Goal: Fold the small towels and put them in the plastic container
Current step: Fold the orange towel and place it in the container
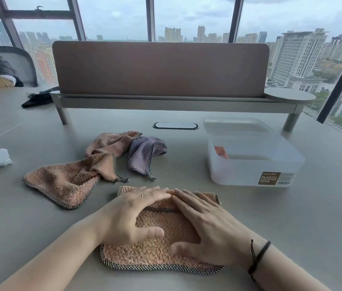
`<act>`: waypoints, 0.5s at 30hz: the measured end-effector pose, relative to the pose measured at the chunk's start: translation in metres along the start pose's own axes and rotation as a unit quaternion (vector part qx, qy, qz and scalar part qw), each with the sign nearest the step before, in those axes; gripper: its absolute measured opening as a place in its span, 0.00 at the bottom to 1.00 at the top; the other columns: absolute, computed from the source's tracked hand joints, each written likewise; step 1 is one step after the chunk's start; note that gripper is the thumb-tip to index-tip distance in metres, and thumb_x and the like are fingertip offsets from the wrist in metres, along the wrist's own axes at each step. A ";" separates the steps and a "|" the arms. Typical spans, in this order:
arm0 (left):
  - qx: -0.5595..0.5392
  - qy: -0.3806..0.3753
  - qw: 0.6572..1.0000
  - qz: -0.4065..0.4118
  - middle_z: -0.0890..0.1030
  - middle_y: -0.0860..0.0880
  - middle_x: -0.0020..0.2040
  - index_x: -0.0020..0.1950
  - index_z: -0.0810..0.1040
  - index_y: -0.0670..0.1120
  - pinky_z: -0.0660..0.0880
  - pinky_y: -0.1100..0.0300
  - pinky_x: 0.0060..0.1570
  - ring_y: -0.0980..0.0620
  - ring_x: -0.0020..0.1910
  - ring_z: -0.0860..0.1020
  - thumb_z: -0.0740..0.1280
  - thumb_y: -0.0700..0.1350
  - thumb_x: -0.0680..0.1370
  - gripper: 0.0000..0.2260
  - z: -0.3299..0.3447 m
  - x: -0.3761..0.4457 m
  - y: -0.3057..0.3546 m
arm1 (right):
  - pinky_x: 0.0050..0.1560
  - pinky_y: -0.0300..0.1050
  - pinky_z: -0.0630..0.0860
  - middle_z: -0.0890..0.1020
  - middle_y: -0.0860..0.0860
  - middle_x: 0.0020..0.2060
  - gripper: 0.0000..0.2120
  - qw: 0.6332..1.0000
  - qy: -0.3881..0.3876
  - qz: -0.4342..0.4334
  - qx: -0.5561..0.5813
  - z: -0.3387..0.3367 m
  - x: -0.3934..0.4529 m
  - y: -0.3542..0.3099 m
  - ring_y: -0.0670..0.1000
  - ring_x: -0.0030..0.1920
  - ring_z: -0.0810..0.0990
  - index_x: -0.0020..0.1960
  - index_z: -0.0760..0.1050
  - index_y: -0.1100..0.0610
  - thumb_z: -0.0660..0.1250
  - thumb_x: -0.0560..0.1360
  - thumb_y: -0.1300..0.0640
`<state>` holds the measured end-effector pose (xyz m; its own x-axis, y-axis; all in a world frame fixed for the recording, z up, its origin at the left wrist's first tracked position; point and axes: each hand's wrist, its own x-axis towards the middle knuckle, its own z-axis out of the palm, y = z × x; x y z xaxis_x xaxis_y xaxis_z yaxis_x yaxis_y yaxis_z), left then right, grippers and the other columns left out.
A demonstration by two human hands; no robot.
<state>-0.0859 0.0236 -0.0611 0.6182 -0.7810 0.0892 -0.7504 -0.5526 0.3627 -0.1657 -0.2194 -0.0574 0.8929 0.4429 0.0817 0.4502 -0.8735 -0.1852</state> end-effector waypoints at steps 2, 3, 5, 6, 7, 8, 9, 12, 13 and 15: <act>0.067 -0.059 0.996 0.001 0.47 0.64 0.80 0.80 0.49 0.61 0.40 0.61 0.77 0.67 0.78 0.41 0.56 0.76 0.72 0.41 0.001 0.000 0.004 | 0.77 0.43 0.35 0.40 0.46 0.79 0.51 0.999 -0.032 0.003 -0.022 0.003 0.000 0.000 0.43 0.78 0.36 0.80 0.41 0.52 0.51 0.71 0.21; 0.099 -0.081 0.992 -0.002 0.42 0.64 0.80 0.80 0.45 0.61 0.37 0.60 0.77 0.66 0.77 0.37 0.54 0.78 0.71 0.43 0.001 0.000 0.006 | 0.76 0.42 0.33 0.38 0.46 0.79 0.50 0.999 -0.043 0.005 -0.031 0.002 -0.001 0.002 0.43 0.77 0.34 0.80 0.39 0.52 0.50 0.71 0.22; 0.137 -0.112 0.984 -0.016 0.36 0.64 0.79 0.79 0.39 0.61 0.33 0.58 0.77 0.66 0.76 0.32 0.50 0.78 0.72 0.43 0.002 -0.002 0.009 | 0.76 0.41 0.32 0.37 0.45 0.78 0.48 0.997 -0.059 0.002 -0.042 0.000 -0.001 0.006 0.42 0.76 0.32 0.80 0.37 0.51 0.49 0.73 0.23; 0.146 -0.121 0.982 -0.023 0.35 0.64 0.78 0.79 0.37 0.61 0.33 0.57 0.77 0.65 0.75 0.31 0.49 0.77 0.73 0.42 0.002 -0.003 0.010 | 0.76 0.41 0.32 0.36 0.44 0.78 0.47 0.997 -0.065 -0.002 -0.044 0.000 0.000 0.007 0.42 0.76 0.32 0.80 0.37 0.50 0.48 0.74 0.24; 0.152 -0.126 0.980 -0.027 0.34 0.64 0.78 0.79 0.35 0.61 0.33 0.56 0.77 0.65 0.75 0.30 0.49 0.77 0.74 0.41 0.002 -0.003 0.011 | 0.76 0.41 0.32 0.37 0.44 0.78 0.46 0.997 -0.071 -0.003 -0.043 -0.001 0.001 0.009 0.41 0.76 0.32 0.80 0.37 0.49 0.48 0.74 0.24; 0.156 -0.129 0.979 -0.029 0.33 0.63 0.78 0.78 0.34 0.61 0.33 0.55 0.77 0.64 0.75 0.29 0.48 0.76 0.74 0.40 0.002 -0.003 0.012 | 0.76 0.41 0.32 0.37 0.43 0.78 0.45 0.996 -0.076 -0.003 -0.042 -0.001 0.002 0.010 0.41 0.76 0.32 0.80 0.37 0.49 0.49 0.74 0.25; 0.159 -0.130 0.978 -0.029 0.33 0.63 0.78 0.78 0.34 0.61 0.33 0.54 0.77 0.64 0.75 0.29 0.48 0.76 0.75 0.40 0.002 -0.002 0.012 | 0.75 0.40 0.32 0.38 0.43 0.78 0.45 0.996 -0.077 -0.003 -0.039 -0.001 0.003 0.011 0.41 0.76 0.33 0.80 0.38 0.49 0.49 0.74 0.25; 0.140 -0.118 0.983 -0.022 0.36 0.61 0.79 0.80 0.37 0.60 0.36 0.54 0.78 0.64 0.76 0.31 0.51 0.76 0.75 0.41 0.001 -0.002 0.014 | 0.78 0.42 0.38 0.45 0.43 0.80 0.45 0.999 -0.042 -0.006 -0.011 -0.005 0.001 0.011 0.40 0.78 0.39 0.80 0.45 0.47 0.53 0.73 0.24; 0.120 -0.102 0.987 -0.016 0.39 0.61 0.80 0.80 0.41 0.59 0.37 0.55 0.78 0.64 0.77 0.33 0.54 0.76 0.74 0.42 0.000 -0.003 0.014 | 0.78 0.43 0.44 0.51 0.42 0.79 0.44 1.000 -0.013 -0.010 0.001 -0.008 -0.001 0.009 0.41 0.78 0.45 0.80 0.52 0.45 0.55 0.71 0.24; 0.068 -0.038 0.997 0.004 0.50 0.60 0.81 0.80 0.53 0.59 0.43 0.59 0.78 0.65 0.78 0.43 0.61 0.75 0.71 0.42 -0.004 -0.009 0.015 | 0.72 0.41 0.61 0.69 0.41 0.70 0.38 0.998 0.043 -0.025 0.032 -0.014 -0.011 0.003 0.43 0.70 0.64 0.71 0.69 0.41 0.61 0.67 0.23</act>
<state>-0.1016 0.0232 -0.0528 0.5963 -0.8025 0.0189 -0.7831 -0.5764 0.2336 -0.1739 -0.2302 -0.0447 0.8679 0.4645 0.1759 0.4954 -0.8344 -0.2414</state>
